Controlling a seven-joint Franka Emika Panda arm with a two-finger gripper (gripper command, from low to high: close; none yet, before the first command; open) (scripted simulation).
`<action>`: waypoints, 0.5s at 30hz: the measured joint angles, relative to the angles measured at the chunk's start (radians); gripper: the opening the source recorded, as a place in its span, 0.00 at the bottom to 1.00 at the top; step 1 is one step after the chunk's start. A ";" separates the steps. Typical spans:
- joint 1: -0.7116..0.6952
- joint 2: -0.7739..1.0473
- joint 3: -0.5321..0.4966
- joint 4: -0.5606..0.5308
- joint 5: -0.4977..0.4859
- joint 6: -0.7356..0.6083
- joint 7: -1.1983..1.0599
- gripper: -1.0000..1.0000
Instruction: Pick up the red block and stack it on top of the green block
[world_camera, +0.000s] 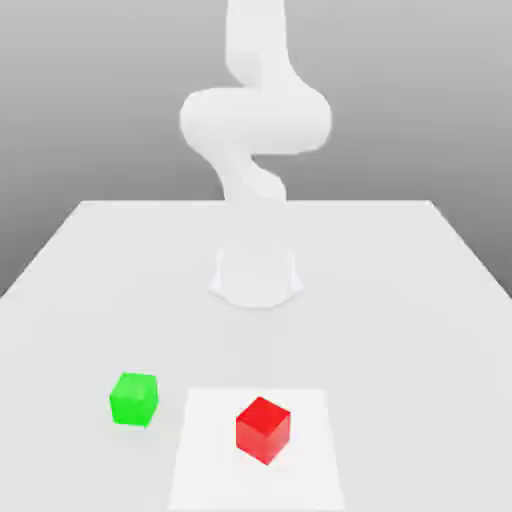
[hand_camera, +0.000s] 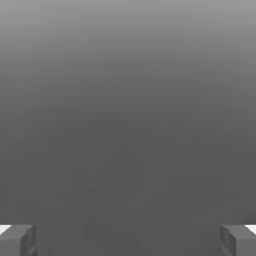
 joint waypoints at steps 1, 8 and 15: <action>-0.007 0.040 0.007 -0.019 0.006 0.022 0.026 0.50; -0.047 0.297 0.056 -0.143 0.029 0.162 0.205 0.50; -0.075 0.551 0.096 -0.265 0.016 0.301 0.406 0.50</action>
